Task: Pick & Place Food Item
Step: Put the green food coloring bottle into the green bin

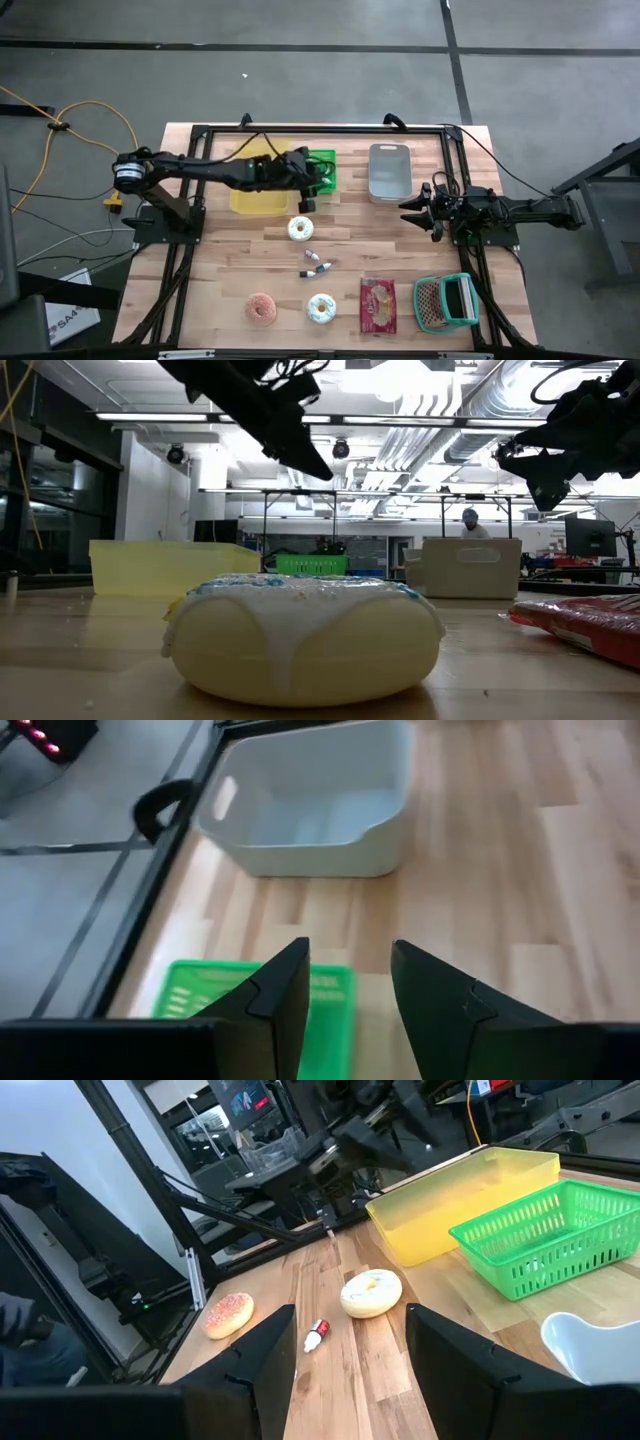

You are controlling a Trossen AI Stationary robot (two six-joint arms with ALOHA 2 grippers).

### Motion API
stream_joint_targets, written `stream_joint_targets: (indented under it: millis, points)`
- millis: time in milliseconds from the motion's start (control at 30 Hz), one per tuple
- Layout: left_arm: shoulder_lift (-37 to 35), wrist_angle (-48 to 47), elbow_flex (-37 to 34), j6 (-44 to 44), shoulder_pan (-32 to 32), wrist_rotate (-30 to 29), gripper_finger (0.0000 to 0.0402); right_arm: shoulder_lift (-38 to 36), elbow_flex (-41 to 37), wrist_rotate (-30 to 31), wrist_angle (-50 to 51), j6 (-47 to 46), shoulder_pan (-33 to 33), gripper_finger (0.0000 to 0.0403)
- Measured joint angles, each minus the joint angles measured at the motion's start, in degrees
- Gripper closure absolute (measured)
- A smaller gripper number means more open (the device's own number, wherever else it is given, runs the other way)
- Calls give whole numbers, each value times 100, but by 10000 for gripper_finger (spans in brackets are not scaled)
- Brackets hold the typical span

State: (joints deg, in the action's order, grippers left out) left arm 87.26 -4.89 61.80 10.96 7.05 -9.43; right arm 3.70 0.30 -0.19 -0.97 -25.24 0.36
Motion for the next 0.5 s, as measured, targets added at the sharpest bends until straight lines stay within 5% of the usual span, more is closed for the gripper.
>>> stream_joint_targets:
  millis: [500]
  points:
    - [0, -584, 0, -1479, -1657, -519, 266, 0, 1, -1, 1, -1, 0, 228]
